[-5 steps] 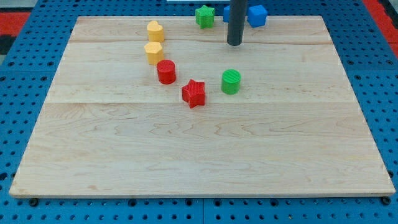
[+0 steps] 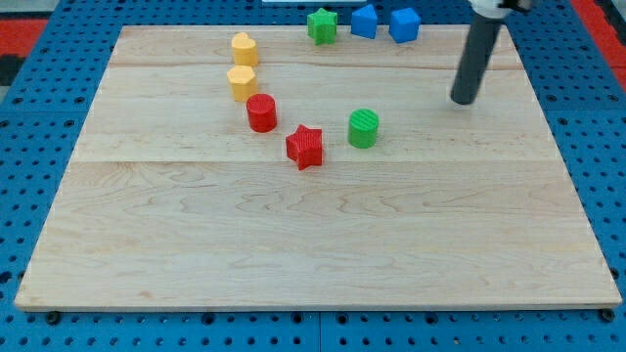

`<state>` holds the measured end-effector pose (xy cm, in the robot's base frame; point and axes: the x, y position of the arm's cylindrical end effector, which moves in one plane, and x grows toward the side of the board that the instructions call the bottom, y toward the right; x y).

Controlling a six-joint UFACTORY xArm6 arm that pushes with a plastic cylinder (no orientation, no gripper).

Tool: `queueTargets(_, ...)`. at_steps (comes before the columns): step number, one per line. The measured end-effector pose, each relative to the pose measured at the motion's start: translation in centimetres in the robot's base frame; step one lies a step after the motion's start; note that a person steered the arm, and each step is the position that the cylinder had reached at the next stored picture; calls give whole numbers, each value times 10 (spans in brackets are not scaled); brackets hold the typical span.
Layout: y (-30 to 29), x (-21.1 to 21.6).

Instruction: Move green circle above the red star

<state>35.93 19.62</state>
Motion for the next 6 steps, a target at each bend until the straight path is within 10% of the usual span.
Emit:
queueTargets(2,-79,64)
queueTargets(4,-199,21)
queueTargets(6,-202,-41)
